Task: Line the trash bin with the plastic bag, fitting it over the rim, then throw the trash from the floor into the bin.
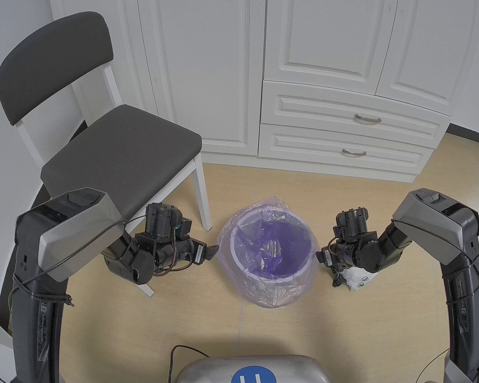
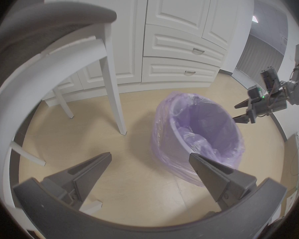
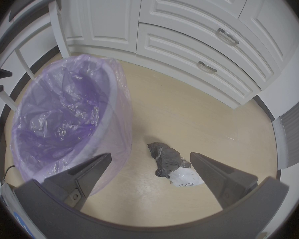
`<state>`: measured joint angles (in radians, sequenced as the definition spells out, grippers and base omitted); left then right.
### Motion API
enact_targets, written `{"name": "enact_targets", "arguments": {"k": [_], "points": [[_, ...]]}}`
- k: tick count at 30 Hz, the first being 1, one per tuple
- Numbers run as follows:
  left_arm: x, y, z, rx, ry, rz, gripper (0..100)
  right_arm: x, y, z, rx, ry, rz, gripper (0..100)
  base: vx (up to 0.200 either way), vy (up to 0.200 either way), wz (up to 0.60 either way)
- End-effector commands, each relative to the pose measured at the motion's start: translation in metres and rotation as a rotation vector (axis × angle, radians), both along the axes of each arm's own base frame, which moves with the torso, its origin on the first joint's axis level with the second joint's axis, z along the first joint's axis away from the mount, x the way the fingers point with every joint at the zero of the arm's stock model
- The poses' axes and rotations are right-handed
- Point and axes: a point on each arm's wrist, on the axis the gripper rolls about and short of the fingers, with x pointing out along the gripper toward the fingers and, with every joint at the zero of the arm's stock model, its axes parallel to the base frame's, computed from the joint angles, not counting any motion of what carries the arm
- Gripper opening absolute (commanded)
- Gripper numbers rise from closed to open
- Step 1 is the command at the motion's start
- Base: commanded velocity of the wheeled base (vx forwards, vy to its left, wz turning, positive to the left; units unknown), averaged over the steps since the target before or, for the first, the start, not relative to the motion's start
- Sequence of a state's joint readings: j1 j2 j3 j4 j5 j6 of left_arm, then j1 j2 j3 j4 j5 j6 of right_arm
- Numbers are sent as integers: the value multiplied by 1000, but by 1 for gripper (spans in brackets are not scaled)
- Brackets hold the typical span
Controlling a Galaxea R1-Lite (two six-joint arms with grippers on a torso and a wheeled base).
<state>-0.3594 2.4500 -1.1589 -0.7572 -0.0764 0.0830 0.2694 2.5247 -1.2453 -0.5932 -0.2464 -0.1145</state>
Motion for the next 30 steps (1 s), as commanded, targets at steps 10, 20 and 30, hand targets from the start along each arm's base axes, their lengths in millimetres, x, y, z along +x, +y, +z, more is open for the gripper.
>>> {"name": "enact_targets", "arguments": {"k": [10, 20, 30], "points": [[105, 13, -68, 102, 133, -128, 100, 12, -17, 8, 57, -42, -5, 100, 0, 0, 0], [95, 10, -103, 125, 202, -239, 100, 15, -16, -1, 57, -31, -1, 100, 0, 0, 0], [94, 10, -113, 130, 209, -232, 100, 13, -13, -8, 51, -13, 7, 100, 0, 0, 0]]}}
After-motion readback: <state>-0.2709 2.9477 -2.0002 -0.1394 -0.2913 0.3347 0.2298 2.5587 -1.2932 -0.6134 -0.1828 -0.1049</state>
